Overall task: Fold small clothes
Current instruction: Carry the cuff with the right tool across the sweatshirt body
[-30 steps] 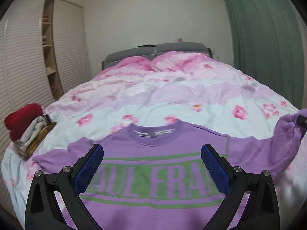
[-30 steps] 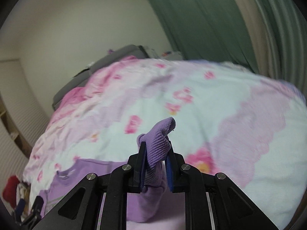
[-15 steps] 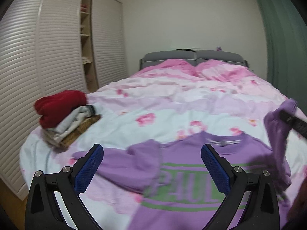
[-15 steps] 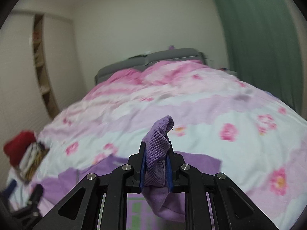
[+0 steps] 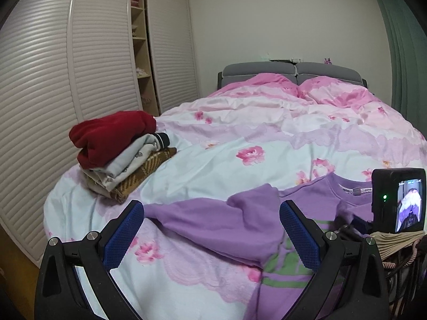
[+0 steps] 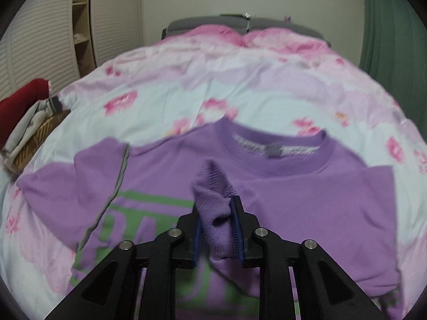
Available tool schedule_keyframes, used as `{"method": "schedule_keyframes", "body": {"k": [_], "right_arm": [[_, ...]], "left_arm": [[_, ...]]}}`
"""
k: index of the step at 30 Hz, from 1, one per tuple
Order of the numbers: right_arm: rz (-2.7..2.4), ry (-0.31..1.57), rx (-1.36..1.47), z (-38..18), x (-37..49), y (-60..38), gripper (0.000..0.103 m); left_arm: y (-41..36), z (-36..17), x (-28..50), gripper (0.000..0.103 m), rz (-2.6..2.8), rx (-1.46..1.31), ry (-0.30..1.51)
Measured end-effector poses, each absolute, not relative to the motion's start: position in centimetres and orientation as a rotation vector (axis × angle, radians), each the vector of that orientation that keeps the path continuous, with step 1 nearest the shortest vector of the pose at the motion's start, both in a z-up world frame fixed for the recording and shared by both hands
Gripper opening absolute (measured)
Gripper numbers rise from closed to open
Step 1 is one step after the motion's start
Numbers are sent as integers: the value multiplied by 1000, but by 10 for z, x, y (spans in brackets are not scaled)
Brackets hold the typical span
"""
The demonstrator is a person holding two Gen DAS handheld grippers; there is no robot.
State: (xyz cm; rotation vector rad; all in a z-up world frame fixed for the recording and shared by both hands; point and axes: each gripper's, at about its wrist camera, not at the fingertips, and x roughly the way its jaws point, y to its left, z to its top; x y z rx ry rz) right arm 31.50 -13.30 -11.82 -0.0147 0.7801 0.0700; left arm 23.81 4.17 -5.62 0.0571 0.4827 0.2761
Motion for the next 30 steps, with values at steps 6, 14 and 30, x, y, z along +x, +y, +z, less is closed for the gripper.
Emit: {"method": "schedule_keyframes", "body": {"k": [6, 14, 30], "right_arm": [[164, 767, 54, -108, 300, -134, 55], [131, 695, 149, -75, 257, -188, 55], [127, 847, -103, -119, 314, -135, 49]], "left_arm": [[43, -62, 239, 103, 266, 53, 508], [37, -62, 236, 103, 244, 59, 506], [38, -68, 229, 103, 239, 70, 531]]}}
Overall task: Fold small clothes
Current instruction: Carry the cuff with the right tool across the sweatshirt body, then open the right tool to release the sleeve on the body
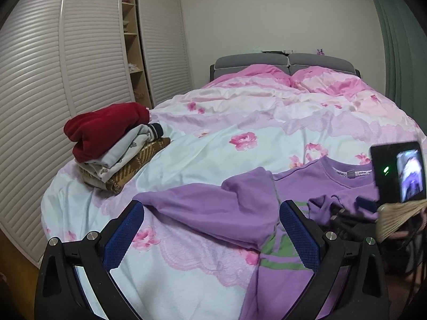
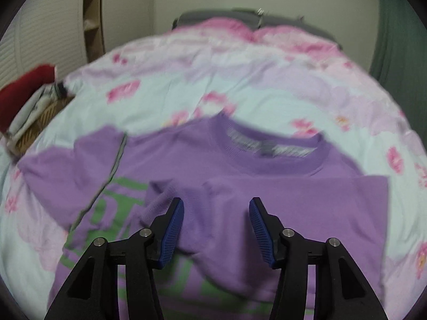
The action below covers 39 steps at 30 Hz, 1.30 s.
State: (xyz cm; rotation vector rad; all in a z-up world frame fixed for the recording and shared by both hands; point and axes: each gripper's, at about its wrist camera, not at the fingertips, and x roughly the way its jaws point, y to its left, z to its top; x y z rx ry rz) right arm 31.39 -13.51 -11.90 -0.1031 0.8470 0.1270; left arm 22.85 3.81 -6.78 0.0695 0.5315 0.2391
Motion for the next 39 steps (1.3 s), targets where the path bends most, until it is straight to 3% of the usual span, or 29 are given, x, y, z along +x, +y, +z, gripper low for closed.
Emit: {"method": "schedule_keyframes", "body": {"k": [6, 14, 22, 23, 24, 25, 28, 30, 35, 39], "right_arm": [[150, 864, -197, -137, 305, -116, 49], [254, 790, -33, -112, 292, -139, 49], [363, 785, -139, -108, 311, -110, 49], [365, 806, -148, -113, 313, -107, 46], [372, 841, -152, -119, 317, -104, 31], [378, 889, -151, -128, 322, -101, 25], [366, 909, -168, -141, 322, -97, 20], [357, 881, -177, -138, 319, -94, 10], [353, 760, -131, -108, 311, -94, 9], [364, 917, -106, -133, 330, -89, 13]], "left_arm": [[48, -73, 231, 103, 252, 70, 543], [72, -74, 232, 103, 292, 39, 550], [75, -73, 231, 103, 287, 40, 545], [75, -73, 231, 103, 287, 39, 545], [74, -73, 231, 103, 288, 39, 545], [75, -73, 231, 103, 291, 38, 544], [80, -71, 230, 103, 302, 30, 540], [85, -71, 230, 103, 310, 23, 541], [96, -70, 231, 103, 325, 5, 544], [101, -69, 231, 103, 329, 2, 543]]}}
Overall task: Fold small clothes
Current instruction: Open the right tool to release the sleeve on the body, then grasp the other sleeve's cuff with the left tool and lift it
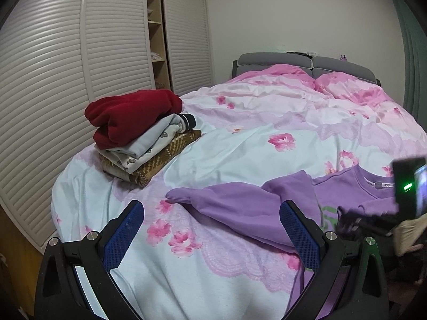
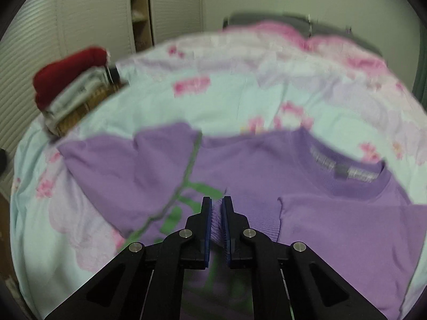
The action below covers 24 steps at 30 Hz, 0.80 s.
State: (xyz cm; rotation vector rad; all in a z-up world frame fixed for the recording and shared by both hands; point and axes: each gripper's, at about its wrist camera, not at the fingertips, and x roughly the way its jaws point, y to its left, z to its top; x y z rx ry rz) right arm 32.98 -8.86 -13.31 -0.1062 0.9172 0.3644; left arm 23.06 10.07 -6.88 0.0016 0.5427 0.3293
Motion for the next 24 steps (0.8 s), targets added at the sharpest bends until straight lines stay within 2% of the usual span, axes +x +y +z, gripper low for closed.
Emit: {"method": "schedule_keyframes", "body": {"k": [2, 4, 5, 6, 12, 19, 24], "right_arm": [[366, 948, -75, -141, 329, -91, 17], [364, 915, -48, -133, 323, -93, 28], [355, 898, -41, -128, 321, -92, 42], [347, 871, -44, -121, 318, -89, 49], [451, 736, -166, -87, 297, -32, 49], [486, 693, -143, -82, 283, 11, 49], [448, 678, -102, -85, 272, 16, 49]], "left_arm": [[103, -67, 230, 103, 333, 4, 539], [109, -67, 229, 103, 340, 7, 538], [111, -67, 229, 103, 344, 8, 539], [115, -67, 228, 103, 351, 8, 542], [154, -68, 222, 103, 424, -9, 551], [216, -91, 243, 103, 378, -159, 603], [240, -113, 281, 96, 323, -232, 638]]}}
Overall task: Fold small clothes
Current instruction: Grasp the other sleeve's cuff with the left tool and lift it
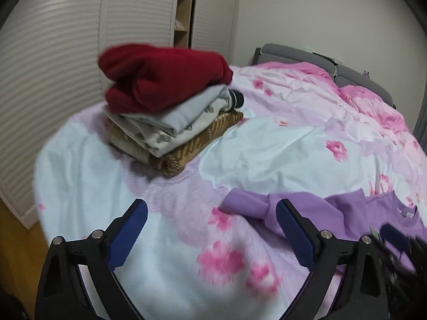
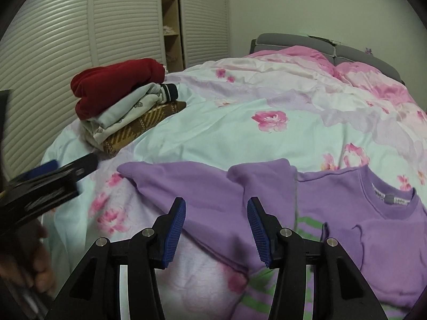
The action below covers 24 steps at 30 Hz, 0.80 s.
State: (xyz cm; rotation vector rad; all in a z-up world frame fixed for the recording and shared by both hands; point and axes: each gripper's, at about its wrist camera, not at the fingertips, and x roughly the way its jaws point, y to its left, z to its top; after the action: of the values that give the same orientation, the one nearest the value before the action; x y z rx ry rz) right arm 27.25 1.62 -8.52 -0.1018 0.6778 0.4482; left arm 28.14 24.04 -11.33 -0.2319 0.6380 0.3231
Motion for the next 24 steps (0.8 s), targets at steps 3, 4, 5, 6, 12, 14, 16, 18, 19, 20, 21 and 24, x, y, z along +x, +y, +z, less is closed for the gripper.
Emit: {"method": "schedule_keyframes", "body": {"k": [3, 4, 5, 6, 12, 14, 16, 18, 19, 20, 21, 24], "right_arm": [[443, 684, -90, -89, 271, 17, 49], [441, 690, -87, -90, 271, 17, 49], [440, 693, -84, -92, 272, 16, 49], [435, 696, -77, -93, 272, 14, 50], [400, 726, -34, -103, 280, 0, 49], [387, 735, -15, -105, 282, -7, 50], [371, 744, 12, -106, 283, -17, 49], [356, 750, 43, -105, 284, -28, 50], [347, 750, 58, -104, 284, -36, 49], [338, 748, 65, -103, 283, -42, 49], [325, 744, 72, -101, 282, -49, 49], [292, 729, 94, -92, 277, -74, 49]], "left_arm": [[250, -130, 304, 83, 275, -308, 696], [252, -135, 310, 77, 258, -337, 715], [254, -140, 316, 75, 241, -363, 728], [255, -145, 321, 74, 229, -385, 739], [260, -167, 344, 46, 193, -458, 794], [261, -166, 345, 25, 166, -476, 797], [260, -160, 342, 14, 160, -465, 777], [258, -151, 338, 13, 148, -455, 759], [256, -144, 336, 12, 144, -446, 743], [252, -137, 334, 12, 141, -429, 727], [246, -129, 332, 12, 135, -405, 707], [222, -103, 327, 11, 102, -346, 650]]}}
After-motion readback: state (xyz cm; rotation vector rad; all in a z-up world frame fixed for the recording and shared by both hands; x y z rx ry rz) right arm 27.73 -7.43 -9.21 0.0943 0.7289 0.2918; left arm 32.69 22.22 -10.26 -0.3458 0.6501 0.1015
